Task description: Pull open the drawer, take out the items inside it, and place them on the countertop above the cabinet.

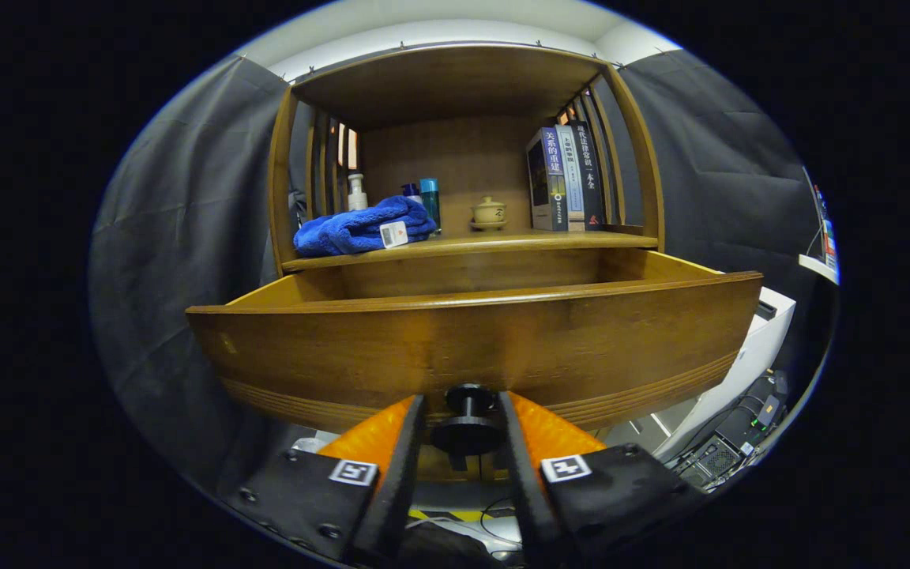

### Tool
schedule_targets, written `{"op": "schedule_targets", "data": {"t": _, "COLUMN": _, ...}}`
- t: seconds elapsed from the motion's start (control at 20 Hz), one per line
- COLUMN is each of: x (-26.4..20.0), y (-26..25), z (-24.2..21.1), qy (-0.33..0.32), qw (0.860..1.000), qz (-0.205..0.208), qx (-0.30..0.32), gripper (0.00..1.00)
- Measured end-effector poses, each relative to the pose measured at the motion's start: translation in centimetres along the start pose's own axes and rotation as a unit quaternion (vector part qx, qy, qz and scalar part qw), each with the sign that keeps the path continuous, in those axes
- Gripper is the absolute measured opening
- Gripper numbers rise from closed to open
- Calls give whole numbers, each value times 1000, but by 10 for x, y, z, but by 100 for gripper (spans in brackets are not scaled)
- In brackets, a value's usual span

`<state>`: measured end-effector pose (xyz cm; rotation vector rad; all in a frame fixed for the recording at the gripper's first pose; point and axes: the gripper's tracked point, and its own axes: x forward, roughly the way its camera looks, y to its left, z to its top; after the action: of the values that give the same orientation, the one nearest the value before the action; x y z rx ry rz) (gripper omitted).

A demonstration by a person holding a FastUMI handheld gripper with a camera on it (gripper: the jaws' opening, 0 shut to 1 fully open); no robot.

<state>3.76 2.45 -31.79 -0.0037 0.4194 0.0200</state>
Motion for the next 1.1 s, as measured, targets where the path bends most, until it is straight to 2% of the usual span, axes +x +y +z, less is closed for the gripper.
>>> {"op": "schedule_targets", "data": {"t": 0.2, "x": -19, "y": -2, "z": 43, "qy": -44, "qw": 999, "qz": 1, "qx": 0, "gripper": 78}}
{"op": "schedule_targets", "data": {"t": 0.3, "x": -28, "y": -11, "z": 96, "qy": -85, "qw": 996, "qz": 4, "qx": -12, "gripper": 89}}
{"op": "schedule_targets", "data": {"t": 0.4, "x": -23, "y": -10, "z": 152, "qy": -91, "qw": 995, "qz": 29, "qx": -16, "gripper": 100}}
{"op": "schedule_targets", "data": {"t": 0.5, "x": 0, "y": 2, "z": 191, "qy": -59, "qw": 996, "qz": 67, "qx": -7, "gripper": 100}}
{"op": "schedule_targets", "data": {"t": 0.65, "x": 55, "y": -17, "z": 220, "qy": -3, "qw": 998, "qz": 42, "qx": -55, "gripper": 100}}
{"op": "schedule_targets", "data": {"t": 0.9, "x": 120, "y": -9, "z": 167, "qy": 151, "qw": 984, "qz": 32, "qx": -91, "gripper": 100}}
{"op": "schedule_targets", "data": {"t": 1.0, "x": 129, "y": -15, "z": 135, "qy": 211, "qw": 973, "qz": 14, "qx": -96, "gripper": 99}}
{"op": "schedule_targets", "data": {"t": 1.1, "x": 132, "y": -12, "z": 105, "qy": 268, "qw": 959, "qz": 13, "qx": -87, "gripper": 99}}
